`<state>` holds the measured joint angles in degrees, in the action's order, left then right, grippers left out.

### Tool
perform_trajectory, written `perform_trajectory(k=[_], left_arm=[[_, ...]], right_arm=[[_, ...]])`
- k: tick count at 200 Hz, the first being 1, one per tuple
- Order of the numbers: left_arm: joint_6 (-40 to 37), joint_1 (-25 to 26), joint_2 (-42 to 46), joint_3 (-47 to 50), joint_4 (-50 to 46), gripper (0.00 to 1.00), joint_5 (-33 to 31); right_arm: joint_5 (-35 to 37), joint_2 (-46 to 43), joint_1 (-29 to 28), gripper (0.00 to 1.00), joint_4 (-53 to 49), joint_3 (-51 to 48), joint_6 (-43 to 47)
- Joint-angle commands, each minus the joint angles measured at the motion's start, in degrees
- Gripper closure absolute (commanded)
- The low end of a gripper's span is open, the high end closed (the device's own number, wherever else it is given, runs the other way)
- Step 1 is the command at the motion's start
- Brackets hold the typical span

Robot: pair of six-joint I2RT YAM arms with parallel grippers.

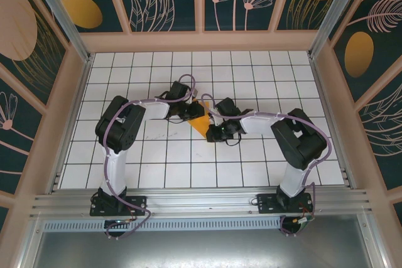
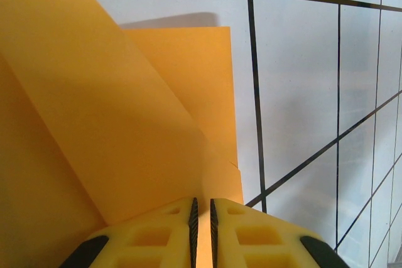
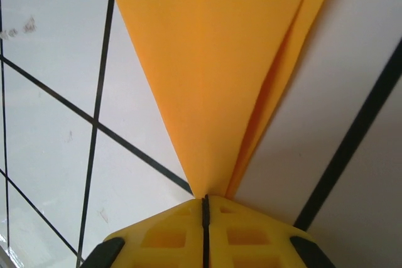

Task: Fold a paper plane with a square sheet of paper (fold left side to right side)
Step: Fourth fold the wing at the center of the table.

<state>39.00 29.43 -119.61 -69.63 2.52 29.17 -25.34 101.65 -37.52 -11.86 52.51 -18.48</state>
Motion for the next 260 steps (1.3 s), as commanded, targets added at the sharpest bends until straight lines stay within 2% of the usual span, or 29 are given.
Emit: perform_trajectory(k=[1,53,71,101,139,168,214,260], left_arm=[[-1.43,0.01,-2.18,1.25,-5.98,0.82,-4.14],[-1.1,0.02,-1.59,1.59,-5.57,0.82,-3.9],[-0.99,0.02,-1.42,1.73,-5.38,0.82,-3.97],[-0.75,0.01,-1.41,1.85,-5.06,0.82,-3.76],[-0.76,0.02,-1.33,1.69,-4.99,0.82,-3.51],[-0.76,0.01,-1.18,1.43,-5.01,0.82,-3.28],[-2.13,-0.33,-1.0,-1.35,-7.44,0.8,-4.19],[-4.05,-3.07,-2.39,-5.35,-8.17,0.77,-4.56]], right_arm=[[-0.93,-3.06,-0.51,0.95,-8.27,-2.28,-0.35],[-10.16,-11.11,4.78,1.0,3.17,-3.36,-4.49],[-13.33,-9.46,5.69,1.0,9.48,-2.88,-7.05],[-12.61,-2.63,5.68,1.0,15.99,0.8,-10.2],[-9.48,4.54,5.83,1.0,15.59,4.72,-10.79],[-6.89,7.84,5.88,1.0,11.25,6.01,-9.88],[-1.76,9.55,5.61,1.0,3.29,5.72,-7.3],[-0.07,9.98,5.34,1.0,0.92,4.12,-6.71]])
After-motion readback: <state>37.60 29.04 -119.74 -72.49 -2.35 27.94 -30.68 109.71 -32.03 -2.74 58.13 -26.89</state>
